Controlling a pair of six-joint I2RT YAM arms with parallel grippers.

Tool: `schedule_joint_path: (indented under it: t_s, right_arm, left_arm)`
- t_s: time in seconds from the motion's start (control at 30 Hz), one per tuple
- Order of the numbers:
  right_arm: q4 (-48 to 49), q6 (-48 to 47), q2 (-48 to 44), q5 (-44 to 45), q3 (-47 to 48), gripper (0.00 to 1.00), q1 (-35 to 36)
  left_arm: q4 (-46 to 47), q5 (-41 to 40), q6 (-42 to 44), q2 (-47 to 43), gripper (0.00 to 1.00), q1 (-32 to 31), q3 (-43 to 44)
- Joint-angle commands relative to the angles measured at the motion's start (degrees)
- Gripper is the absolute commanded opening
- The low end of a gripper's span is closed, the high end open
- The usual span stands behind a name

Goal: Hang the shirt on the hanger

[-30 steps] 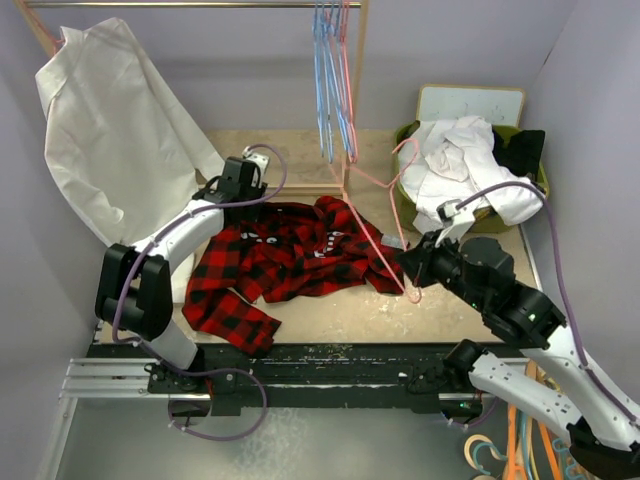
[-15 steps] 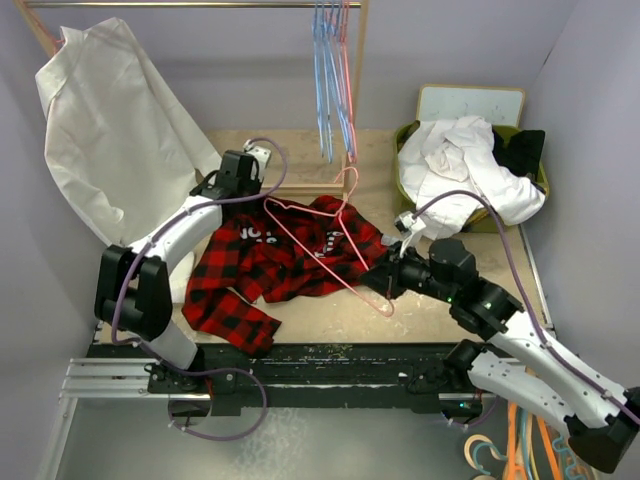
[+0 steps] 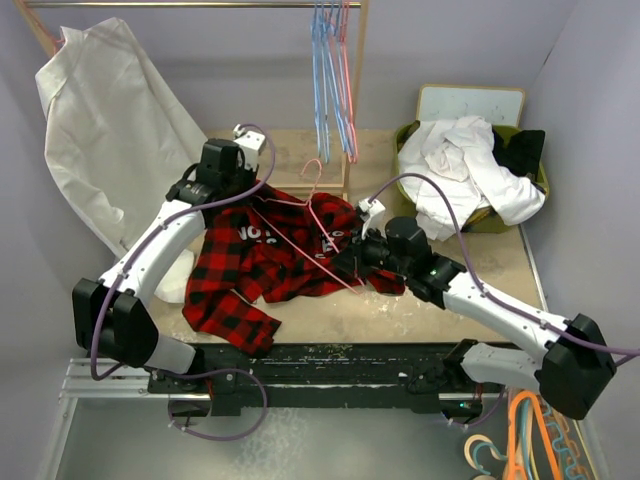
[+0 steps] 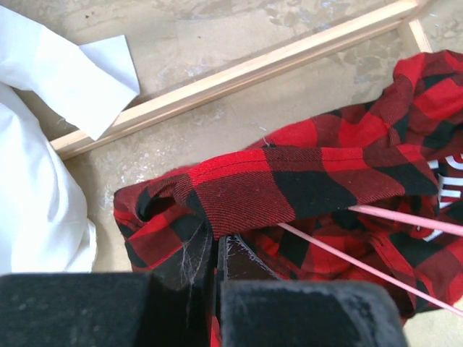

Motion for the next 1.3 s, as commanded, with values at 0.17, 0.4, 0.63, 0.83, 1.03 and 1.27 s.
schedule_joint_path:
  t_s: [0.17,0.4,0.63,0.83,1.03,1.27]
  right_arm:
    - [11.12,-3.69,1.46,-1.52,7.61,0.00,0.05]
    - [13.14,-3.62,5.00,-8.31,8.09,0.00,0.06]
    - [18.39,-4.27,11.46,-11.26,8.98,0.00,-0.01]
    - [21.99,-5.29,18.42,-12.68,14.45,0.00,0.06]
    - [24.87,-4.56,25.55,-14.50,20.60,0.00,0.01]
    - [28.65,-2.76,31.13,-15.70,21.84,0.00,0.06]
  left_arm:
    - [-2.33,0.50,2.06,-2.99,0.00,0.43,2.84]
    - [-2.78,0.31,2.52,-3.78,0.00,0.43,5.60]
    - [-7.31,2.80,1.45,-4.42,0.00,0.35,9.75]
    - [-9.98,6.56,0.28,-6.01,0.00,0.18,8.82]
    - [-11.94,9.56,0.08,-7.30,0.00,-0.22,8.00]
    - [-10.61,8.65,-0.44,-7.87,0.00,-0.18,5.59]
